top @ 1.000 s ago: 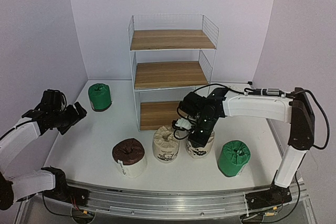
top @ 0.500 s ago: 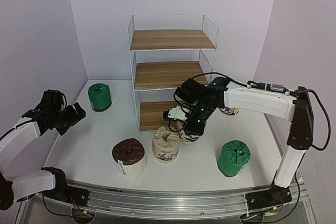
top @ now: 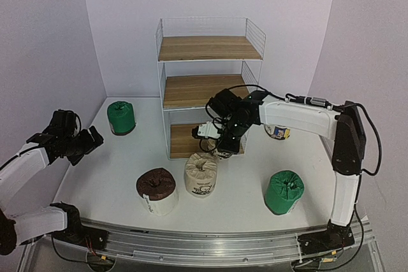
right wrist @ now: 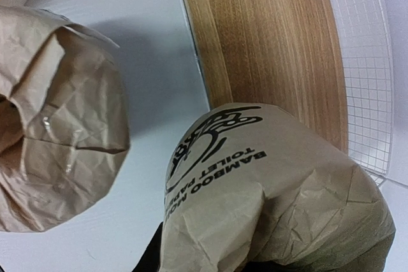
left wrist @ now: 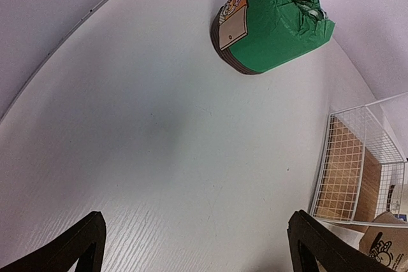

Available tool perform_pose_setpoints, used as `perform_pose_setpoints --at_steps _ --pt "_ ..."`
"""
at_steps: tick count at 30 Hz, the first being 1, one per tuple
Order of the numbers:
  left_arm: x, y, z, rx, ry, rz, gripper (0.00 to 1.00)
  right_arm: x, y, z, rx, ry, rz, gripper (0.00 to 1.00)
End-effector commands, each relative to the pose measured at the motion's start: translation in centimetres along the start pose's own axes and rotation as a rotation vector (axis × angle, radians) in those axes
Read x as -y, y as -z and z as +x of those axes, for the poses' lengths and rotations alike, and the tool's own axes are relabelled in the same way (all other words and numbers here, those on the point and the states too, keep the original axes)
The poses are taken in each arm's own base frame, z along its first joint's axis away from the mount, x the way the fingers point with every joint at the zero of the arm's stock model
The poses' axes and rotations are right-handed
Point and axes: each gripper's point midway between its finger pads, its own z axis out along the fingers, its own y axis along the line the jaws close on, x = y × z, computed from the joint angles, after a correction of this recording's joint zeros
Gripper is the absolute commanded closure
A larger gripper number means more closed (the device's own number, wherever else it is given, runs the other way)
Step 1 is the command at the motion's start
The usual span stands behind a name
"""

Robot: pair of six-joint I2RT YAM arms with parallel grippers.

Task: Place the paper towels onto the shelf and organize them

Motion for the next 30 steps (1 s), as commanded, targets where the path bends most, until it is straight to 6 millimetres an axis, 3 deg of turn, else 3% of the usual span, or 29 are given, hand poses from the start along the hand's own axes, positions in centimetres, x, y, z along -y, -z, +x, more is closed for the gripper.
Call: perform_pose_setpoints --at_steps 1,16,30 --pt "0.4 0.5 -1.1 0.035 0.005 -0.002 0.00 2.9 0.3 -1.2 0.043 0.040 0.069 0.79" --pt "0.1 0.0 -0.9 0.018 0.004 -0.026 0.00 6.0 -2.0 0.4 -0.018 0.050 0.120 0.75" --pt "0.0 0.4 -1.1 0.034 0.008 -0.030 0.00 7.1 -2.6 1.3 -0.030 0.058 0.118 0.71"
